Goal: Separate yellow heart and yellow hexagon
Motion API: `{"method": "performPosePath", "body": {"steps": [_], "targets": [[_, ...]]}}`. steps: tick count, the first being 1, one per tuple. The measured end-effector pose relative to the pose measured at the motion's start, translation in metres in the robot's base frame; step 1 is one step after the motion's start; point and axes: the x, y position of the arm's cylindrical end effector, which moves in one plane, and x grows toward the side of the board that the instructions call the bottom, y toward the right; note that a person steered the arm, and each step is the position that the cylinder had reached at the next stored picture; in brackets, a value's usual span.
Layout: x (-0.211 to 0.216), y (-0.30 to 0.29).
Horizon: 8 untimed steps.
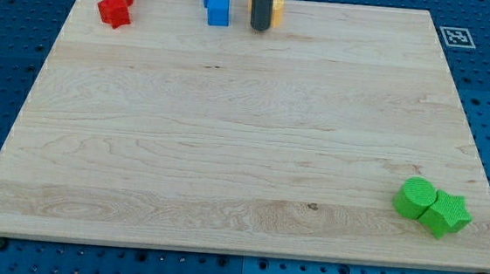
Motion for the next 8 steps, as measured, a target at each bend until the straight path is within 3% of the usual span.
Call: {"method": "performPosePath", "body": {"steps": [1,2,4,8], "targets": [[0.022,0.067],[0.001,0.117],[-0.081,0.088],[-0.08,0.023]]}}
